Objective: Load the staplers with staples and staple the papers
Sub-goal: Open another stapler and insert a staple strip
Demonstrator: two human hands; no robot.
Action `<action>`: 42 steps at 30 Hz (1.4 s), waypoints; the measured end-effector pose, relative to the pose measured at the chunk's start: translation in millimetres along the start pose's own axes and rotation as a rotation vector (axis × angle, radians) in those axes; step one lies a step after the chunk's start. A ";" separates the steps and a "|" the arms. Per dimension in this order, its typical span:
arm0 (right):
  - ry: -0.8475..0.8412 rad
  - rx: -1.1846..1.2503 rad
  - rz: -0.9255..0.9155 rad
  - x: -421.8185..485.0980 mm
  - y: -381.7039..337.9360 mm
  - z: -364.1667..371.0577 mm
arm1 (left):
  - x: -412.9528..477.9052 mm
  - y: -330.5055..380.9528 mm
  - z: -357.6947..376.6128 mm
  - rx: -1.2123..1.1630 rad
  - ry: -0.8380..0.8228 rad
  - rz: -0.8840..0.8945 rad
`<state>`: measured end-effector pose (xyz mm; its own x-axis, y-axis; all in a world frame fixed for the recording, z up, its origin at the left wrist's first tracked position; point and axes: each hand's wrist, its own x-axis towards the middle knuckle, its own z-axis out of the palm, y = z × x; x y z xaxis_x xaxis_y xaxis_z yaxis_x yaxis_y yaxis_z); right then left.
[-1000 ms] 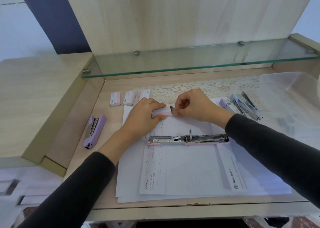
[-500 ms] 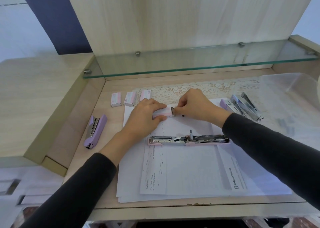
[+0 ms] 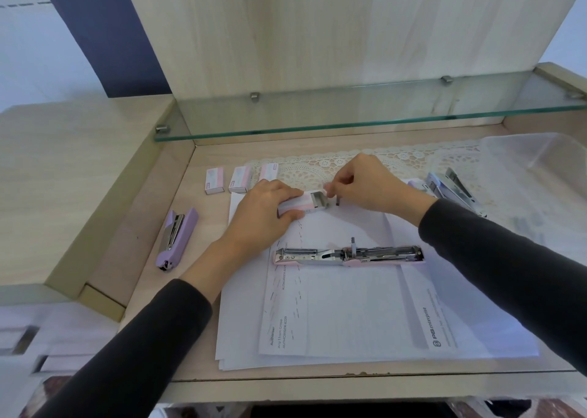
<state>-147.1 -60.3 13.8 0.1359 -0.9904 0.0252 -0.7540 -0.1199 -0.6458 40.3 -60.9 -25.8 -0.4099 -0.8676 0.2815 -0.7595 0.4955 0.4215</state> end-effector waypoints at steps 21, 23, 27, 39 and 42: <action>-0.042 0.044 0.232 13.8 -9.8 10.1 | -1.0 -0.2 2.7 0.002 0.025 0.025; -0.046 0.060 0.240 12.4 -8.7 9.2 | -0.6 -0.7 3.1 -0.001 0.023 0.028; -0.047 0.107 0.246 10.7 -7.8 9.3 | 0.4 -0.9 3.3 -0.013 0.028 0.025; -0.058 0.162 0.204 10.5 -11.5 17.1 | 2.1 2.2 4.3 -0.036 0.029 0.026; -0.065 0.183 0.190 8.9 -10.1 14.7 | 4.7 3.5 5.4 -0.031 0.017 0.027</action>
<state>-128.9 -66.9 9.3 0.0488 -0.9867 -0.1551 -0.6422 0.0879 -0.7615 32.9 -63.5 -27.7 -0.4213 -0.8530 0.3080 -0.7322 0.5203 0.4395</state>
